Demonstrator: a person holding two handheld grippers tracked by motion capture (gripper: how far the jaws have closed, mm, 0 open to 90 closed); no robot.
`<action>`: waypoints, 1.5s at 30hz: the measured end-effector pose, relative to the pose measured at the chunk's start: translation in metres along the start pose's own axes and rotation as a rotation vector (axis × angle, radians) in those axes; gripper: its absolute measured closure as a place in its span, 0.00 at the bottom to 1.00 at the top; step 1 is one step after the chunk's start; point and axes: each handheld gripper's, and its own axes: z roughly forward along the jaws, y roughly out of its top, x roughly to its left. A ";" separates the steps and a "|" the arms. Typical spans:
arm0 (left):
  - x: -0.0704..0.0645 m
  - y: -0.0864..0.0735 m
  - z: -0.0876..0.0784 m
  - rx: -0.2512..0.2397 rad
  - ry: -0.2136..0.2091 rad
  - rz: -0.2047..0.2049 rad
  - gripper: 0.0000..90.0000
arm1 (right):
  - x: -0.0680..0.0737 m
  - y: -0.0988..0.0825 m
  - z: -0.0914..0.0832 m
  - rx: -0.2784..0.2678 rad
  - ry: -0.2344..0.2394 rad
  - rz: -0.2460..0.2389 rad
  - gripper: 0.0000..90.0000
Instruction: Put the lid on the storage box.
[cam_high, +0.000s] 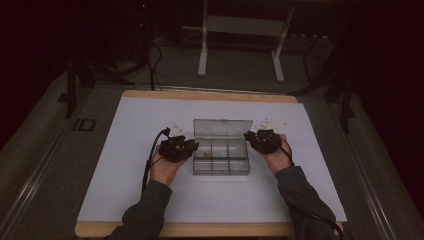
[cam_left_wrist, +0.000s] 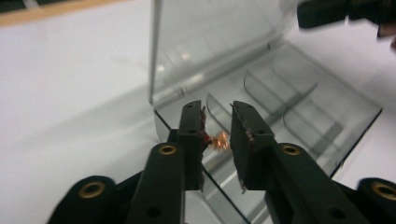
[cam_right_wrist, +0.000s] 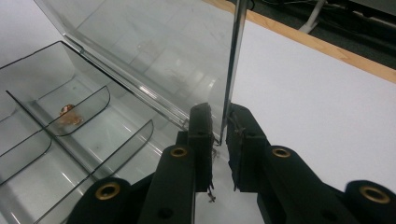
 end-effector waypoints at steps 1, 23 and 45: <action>0.000 0.002 -0.001 -0.011 0.002 -0.005 0.87 | 0.000 0.000 0.000 -0.001 -0.001 0.003 0.89; -0.004 0.021 -0.007 -0.083 0.036 -0.018 1.00 | 0.001 -0.002 -0.006 -0.021 0.011 0.031 0.89; -0.009 0.017 -0.008 -0.082 0.015 -0.007 1.00 | 0.001 -0.014 -0.010 -0.026 0.018 0.051 0.84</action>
